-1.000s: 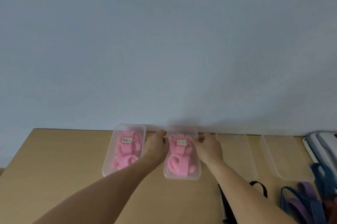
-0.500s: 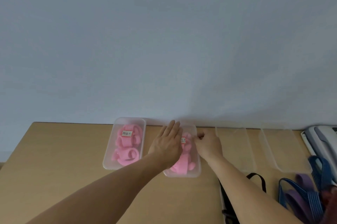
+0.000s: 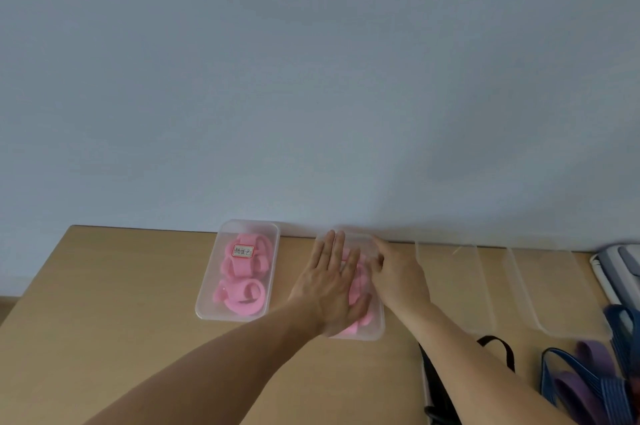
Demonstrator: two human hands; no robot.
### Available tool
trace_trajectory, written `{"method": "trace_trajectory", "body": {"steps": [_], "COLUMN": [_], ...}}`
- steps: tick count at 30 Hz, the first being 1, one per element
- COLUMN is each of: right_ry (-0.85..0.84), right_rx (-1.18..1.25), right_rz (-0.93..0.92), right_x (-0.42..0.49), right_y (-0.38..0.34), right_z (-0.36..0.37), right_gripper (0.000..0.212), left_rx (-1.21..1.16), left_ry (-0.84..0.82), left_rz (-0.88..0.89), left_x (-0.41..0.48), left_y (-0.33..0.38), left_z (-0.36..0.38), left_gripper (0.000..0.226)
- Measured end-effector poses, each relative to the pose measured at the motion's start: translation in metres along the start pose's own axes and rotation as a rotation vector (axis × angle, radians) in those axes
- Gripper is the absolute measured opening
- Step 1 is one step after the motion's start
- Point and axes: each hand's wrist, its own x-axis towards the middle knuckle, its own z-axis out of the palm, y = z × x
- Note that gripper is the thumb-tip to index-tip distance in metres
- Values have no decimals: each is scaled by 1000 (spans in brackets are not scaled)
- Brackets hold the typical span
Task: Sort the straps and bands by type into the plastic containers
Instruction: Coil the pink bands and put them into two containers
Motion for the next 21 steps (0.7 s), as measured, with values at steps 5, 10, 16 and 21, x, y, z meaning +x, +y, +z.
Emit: {"method": "trace_trajectory", "body": {"steps": [5, 10, 16, 21], "right_ry": [-52, -103, -90, -200], "right_rx": [-45, -8, 243, 422], "right_rz": [16, 4, -30, 90], "right_x": [4, -2, -37, -59], "right_y": [4, 3, 1, 13], "right_z": [1, -3, -11, -16], "right_gripper": [49, 50, 35, 35], "left_rx": [-44, -43, -30, -72], "left_ry": [0, 5, 45, -11], "left_rz": [5, -38, -95, -86], "left_x": [2, 4, 2, -2], "left_y": [-1, 3, 6, 5], "left_z": [0, 1, -5, 2], "left_gripper": [79, 73, 81, 93]}}
